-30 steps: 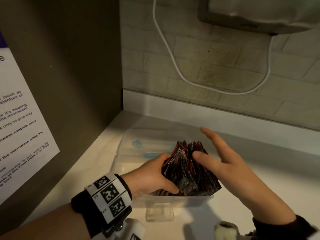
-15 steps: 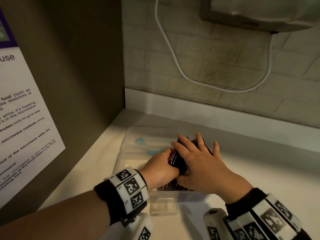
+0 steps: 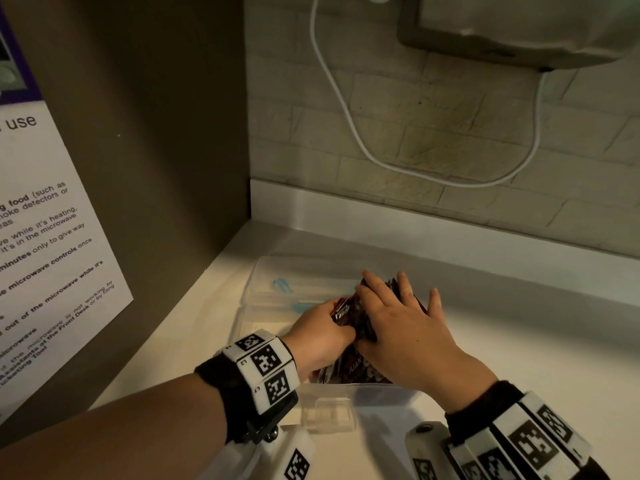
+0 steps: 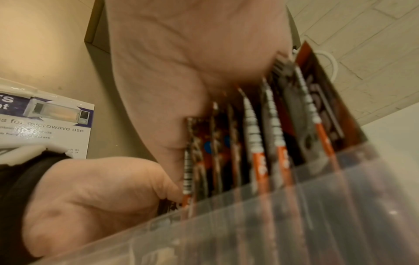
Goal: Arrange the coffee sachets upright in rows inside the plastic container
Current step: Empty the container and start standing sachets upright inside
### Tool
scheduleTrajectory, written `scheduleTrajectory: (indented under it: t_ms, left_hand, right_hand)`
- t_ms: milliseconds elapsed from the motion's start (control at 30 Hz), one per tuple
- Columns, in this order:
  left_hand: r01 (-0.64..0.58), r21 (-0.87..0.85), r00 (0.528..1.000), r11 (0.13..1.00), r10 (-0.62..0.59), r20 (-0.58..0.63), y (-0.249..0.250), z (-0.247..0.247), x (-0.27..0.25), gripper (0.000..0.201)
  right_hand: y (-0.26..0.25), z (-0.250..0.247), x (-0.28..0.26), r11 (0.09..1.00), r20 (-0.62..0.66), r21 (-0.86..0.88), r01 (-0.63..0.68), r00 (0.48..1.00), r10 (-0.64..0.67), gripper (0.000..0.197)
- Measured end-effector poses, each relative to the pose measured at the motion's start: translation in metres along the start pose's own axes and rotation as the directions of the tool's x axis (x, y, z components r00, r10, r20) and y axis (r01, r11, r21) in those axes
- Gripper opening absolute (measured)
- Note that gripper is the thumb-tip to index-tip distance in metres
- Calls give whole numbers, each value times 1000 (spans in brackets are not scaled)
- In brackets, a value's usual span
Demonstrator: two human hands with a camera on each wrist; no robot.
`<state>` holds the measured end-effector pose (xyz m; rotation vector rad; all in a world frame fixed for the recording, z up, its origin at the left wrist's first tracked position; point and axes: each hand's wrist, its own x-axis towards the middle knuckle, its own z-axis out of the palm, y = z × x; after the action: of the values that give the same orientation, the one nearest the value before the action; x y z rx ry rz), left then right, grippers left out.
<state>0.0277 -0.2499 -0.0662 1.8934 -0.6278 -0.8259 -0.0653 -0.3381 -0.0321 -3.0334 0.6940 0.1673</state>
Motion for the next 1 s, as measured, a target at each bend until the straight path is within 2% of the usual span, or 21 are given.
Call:
scheduleTrajectory:
  t_ms: [167,267,433,600,833,1000]
  left_hand:
    - [32,-150,996,988,-44,-78,-2,-8,-1,13]
    - [74,-226,989,971,-100,-107,0,-17,-3,14]
    - [201,-374,979,906,-174,104,12,-10,-8,20]
    - [169,-395,983,903,-125,135,18,5,-7,30]
    - [133,-400,991,907,-109,83,17,-1,-9,31]
    - [96,-349,995,932,-87,42,18,-7,-16,26]
  right_hand:
    - [0,-2,0,1000,18,-18,13,1000,-13,67]
    - [0,-2,0,1000,23,-14,14,1000,-14,68]
    - [-1,-2,-1,1000,18,-10,13,1000,-12,69]
    - [-3,-4,-2,1000,2,-4,7,1000,-7,72]
    - [-5,-9,-8,999,11,45,16,1000,-17,84]
    - [-15,-25,-17,993,-47,99,62,997,-58,82]
